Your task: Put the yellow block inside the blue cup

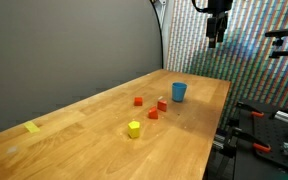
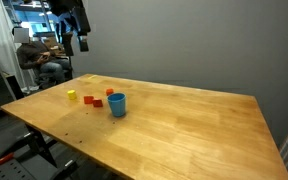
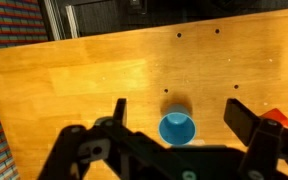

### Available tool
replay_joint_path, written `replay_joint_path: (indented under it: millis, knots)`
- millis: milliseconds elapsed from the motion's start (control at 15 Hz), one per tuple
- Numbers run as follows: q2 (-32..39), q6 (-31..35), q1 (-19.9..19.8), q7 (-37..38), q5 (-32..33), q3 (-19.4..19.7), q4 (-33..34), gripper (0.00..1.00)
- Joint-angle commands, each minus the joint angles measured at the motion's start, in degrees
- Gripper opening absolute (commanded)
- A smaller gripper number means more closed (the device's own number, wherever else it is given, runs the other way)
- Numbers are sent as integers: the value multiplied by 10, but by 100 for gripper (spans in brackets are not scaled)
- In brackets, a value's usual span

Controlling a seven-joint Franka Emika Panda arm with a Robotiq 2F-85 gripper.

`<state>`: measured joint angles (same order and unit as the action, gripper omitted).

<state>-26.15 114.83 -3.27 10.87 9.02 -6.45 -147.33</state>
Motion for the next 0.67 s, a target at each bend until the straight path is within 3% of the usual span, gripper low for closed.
replay_joint_path:
  millis: [0, 267, 400, 600]
  knots:
    - [1, -2, 9, 3, 4, 8, 1, 100]
    - [1, -2, 9, 3, 4, 8, 1, 100]
    - [38, 78, 11, 64, -19, -4, 11, 100]
    - [149, 182, 22, 137, -4, -44, 56, 100]
